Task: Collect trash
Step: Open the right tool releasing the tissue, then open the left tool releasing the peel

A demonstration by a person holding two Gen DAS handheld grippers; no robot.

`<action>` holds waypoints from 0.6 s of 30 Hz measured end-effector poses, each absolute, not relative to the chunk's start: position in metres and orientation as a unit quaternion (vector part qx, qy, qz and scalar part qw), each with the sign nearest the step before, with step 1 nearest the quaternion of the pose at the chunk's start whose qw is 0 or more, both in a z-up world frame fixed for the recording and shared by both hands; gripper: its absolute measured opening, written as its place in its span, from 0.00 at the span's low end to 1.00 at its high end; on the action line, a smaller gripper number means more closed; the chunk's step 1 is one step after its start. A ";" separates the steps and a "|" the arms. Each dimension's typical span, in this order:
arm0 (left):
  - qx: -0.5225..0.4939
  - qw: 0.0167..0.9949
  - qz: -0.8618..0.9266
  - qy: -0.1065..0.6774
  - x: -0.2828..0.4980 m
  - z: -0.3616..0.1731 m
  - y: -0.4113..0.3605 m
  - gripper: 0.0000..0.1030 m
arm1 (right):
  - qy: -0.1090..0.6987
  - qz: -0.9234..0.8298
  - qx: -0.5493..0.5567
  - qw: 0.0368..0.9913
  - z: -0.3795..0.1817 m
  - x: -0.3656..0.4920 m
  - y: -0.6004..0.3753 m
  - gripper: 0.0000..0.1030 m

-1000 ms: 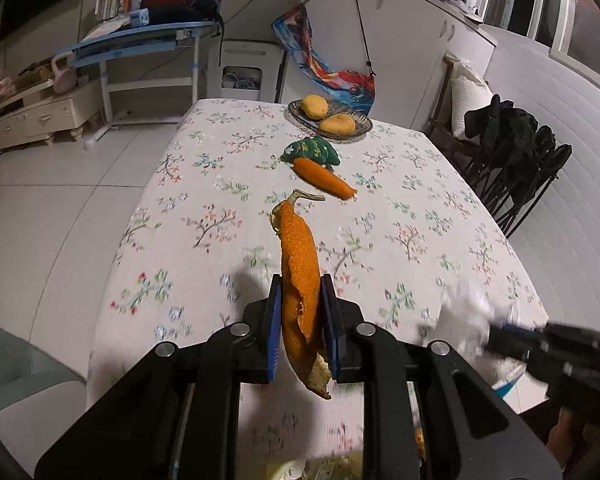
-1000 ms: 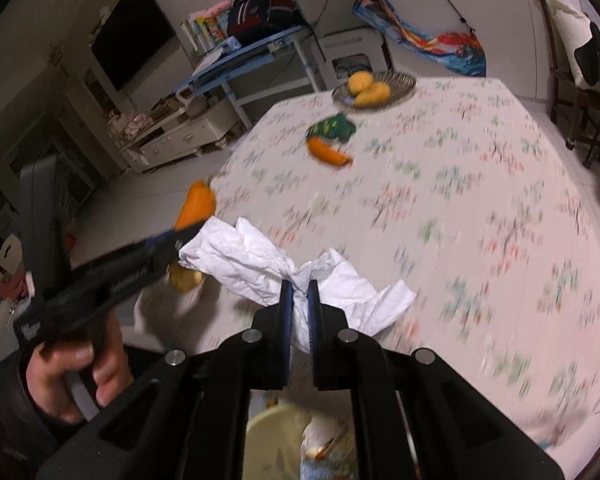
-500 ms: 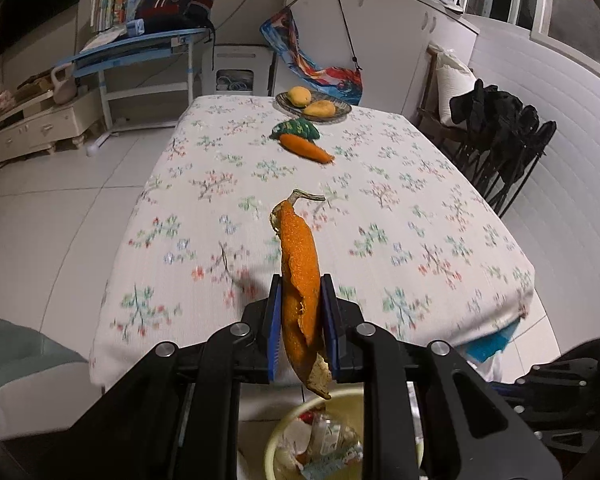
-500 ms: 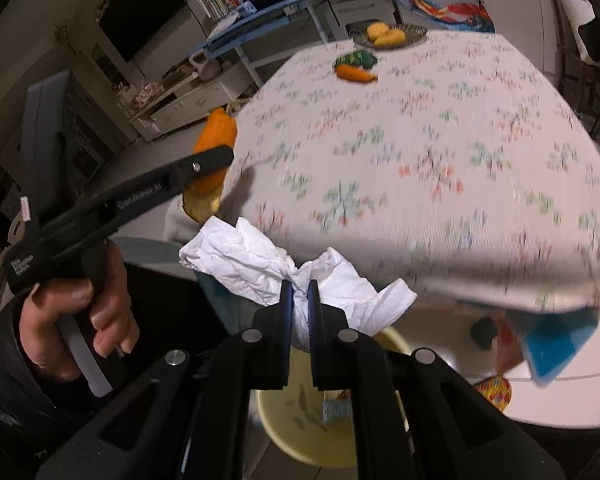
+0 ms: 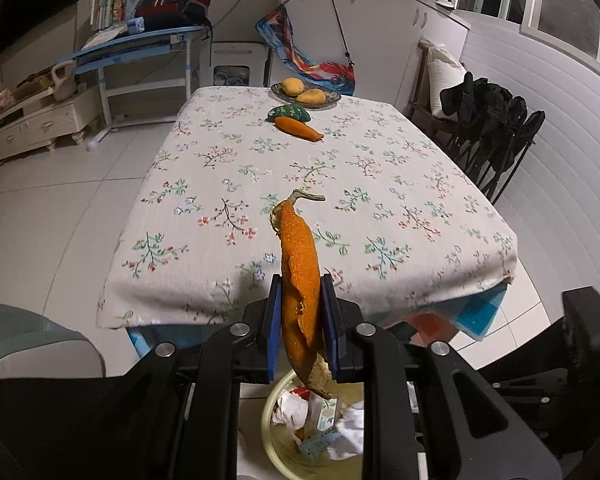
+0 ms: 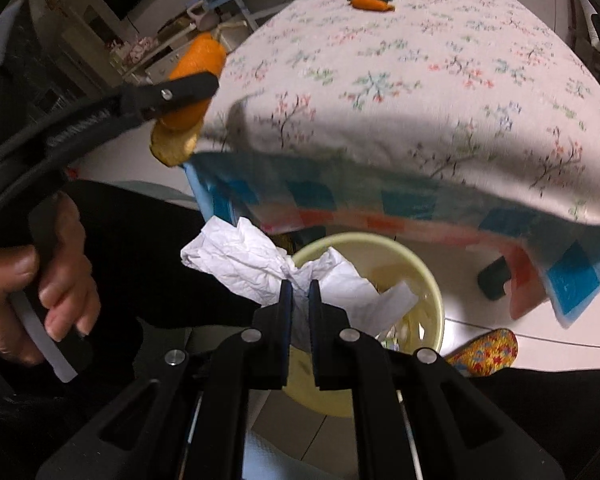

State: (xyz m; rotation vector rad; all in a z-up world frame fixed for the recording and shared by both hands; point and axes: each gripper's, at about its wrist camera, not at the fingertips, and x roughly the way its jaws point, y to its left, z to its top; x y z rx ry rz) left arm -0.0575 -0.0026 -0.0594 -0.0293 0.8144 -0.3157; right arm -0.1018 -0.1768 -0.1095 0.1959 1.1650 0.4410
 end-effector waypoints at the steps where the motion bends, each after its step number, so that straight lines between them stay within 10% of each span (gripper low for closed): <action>1: -0.014 0.906 -0.154 0.395 -0.059 -0.059 -0.003 0.17 | 0.549 0.206 0.091 0.805 -0.111 -0.102 -0.176 0.10; 18: 0.008 0.872 -0.203 0.446 -0.095 -0.083 -0.021 0.17 | 0.564 0.160 0.110 0.803 -0.123 -0.109 -0.189 0.45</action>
